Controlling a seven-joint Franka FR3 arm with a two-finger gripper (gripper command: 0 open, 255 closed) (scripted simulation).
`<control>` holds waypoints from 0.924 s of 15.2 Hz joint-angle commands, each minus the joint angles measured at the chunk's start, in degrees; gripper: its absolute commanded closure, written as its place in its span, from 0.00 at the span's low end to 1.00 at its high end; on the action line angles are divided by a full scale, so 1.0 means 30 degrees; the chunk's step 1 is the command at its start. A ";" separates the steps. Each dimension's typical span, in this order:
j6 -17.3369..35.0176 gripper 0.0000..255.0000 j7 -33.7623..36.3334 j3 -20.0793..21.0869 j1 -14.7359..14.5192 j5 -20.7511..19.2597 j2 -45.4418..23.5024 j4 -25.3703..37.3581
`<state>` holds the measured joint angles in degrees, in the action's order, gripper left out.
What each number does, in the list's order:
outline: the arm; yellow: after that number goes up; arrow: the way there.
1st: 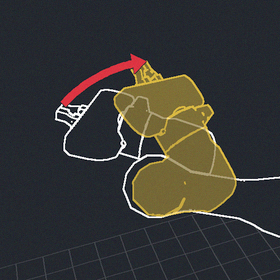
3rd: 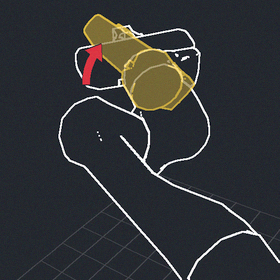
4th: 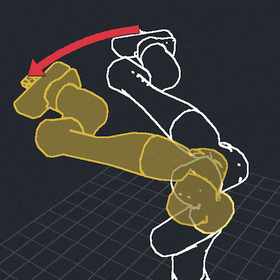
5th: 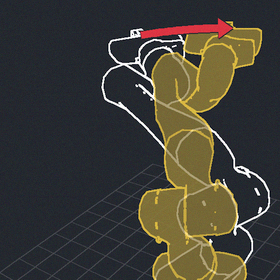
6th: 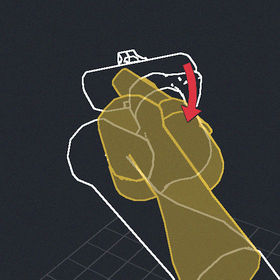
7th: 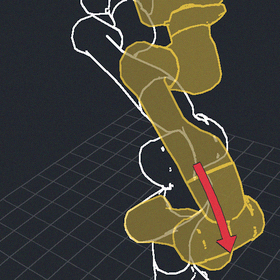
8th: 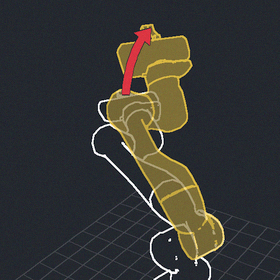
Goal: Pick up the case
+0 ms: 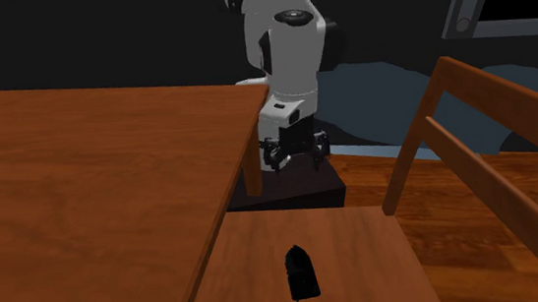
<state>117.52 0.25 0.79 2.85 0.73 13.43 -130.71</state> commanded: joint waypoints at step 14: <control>0.4355 0.00 -0.0948 -0.0375 0.0410 -0.0069 -1.0722 0.6289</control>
<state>130.19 -2.49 -0.33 4.05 0.53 -16.19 -114.03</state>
